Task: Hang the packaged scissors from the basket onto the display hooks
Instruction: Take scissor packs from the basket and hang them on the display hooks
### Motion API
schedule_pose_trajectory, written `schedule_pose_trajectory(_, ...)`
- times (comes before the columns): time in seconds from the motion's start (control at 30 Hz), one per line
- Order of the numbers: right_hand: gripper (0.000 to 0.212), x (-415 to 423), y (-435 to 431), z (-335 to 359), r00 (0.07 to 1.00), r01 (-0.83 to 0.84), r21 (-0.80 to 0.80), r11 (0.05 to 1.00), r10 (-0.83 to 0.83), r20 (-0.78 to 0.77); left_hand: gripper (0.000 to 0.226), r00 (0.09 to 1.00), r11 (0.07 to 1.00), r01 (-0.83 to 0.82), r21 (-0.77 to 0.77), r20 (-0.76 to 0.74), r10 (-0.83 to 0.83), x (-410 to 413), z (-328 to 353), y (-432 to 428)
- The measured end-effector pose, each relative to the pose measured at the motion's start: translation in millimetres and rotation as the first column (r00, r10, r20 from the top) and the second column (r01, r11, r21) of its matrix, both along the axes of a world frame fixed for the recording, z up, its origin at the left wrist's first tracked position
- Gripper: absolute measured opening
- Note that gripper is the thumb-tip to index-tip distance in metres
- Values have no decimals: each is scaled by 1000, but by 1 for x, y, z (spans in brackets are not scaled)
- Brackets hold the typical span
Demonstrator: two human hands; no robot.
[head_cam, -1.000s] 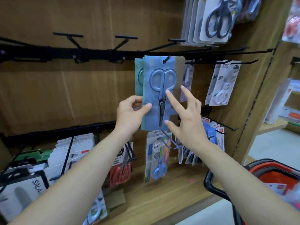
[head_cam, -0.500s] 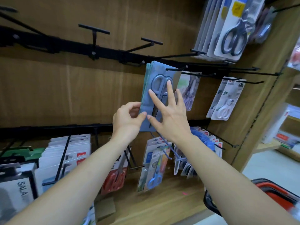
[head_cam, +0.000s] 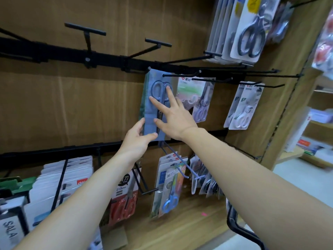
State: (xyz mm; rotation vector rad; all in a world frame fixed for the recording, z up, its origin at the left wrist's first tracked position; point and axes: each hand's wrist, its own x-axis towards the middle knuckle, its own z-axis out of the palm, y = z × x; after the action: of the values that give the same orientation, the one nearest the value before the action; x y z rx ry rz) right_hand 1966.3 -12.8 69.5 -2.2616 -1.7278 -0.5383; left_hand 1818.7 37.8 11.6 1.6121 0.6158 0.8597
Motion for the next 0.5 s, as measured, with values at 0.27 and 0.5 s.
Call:
schedule_pose_trajectory(0.27, 39, 31, -111, -32, 932, -211, 262, 942, 274, -236, 49, 960, 837, -183, 516, -89, 264, -2, 8, -51)
schedule_pose_trajectory(0.5, 6, 74, -273, -54, 831, 87, 264, 961, 76, -551, 21, 954, 719, 301, 627, -194, -230, 38, -4, -148)
